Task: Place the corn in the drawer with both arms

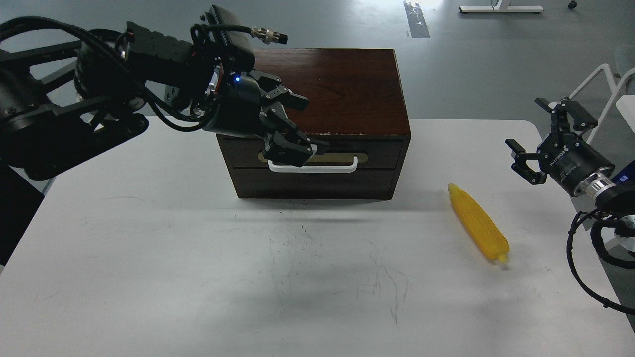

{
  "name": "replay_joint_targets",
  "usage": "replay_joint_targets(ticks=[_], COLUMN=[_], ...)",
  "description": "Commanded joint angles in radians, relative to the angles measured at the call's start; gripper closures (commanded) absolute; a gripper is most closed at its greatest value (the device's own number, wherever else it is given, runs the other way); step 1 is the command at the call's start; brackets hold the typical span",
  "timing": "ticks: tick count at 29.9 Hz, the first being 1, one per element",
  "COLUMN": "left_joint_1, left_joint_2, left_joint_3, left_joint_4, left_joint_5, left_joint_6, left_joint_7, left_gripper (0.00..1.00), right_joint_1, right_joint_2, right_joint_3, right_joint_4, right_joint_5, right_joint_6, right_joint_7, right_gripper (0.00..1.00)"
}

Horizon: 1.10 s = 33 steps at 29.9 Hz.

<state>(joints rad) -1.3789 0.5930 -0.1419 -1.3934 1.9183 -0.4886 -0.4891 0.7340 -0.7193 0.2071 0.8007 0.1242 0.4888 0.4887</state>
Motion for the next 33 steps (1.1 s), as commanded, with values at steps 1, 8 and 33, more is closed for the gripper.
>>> replay_joint_targets(ticks=[1, 8, 33], left_joint_1=[-0.012, -0.022, -0.022], left_joint_2=[-0.041, -0.122, -0.226], left_joint_3=[0.030, 0.107, 0.205], left_joint_4=[0.004, 0.034, 0.177], left_joint_5=[0.076, 0.206, 0.245], left_joint_6=[0.000, 0.000, 0.000], left_joint_7=[0.000, 0.000, 0.000], left_gripper=[0.01, 0.01, 0.01], right_joint_1=[-0.004, -0.005, -0.008], right_joint_2=[0.000, 0.000, 0.000], right_joint_3=[0.000, 0.000, 0.000], right_joint_4=[0.000, 0.000, 0.000], right_joint_5=[0.000, 0.000, 0.000], right_joint_6=[0.000, 0.000, 0.000], right_joint_7=[0.000, 0.000, 0.000], right_gripper=[0.00, 0.00, 0.00])
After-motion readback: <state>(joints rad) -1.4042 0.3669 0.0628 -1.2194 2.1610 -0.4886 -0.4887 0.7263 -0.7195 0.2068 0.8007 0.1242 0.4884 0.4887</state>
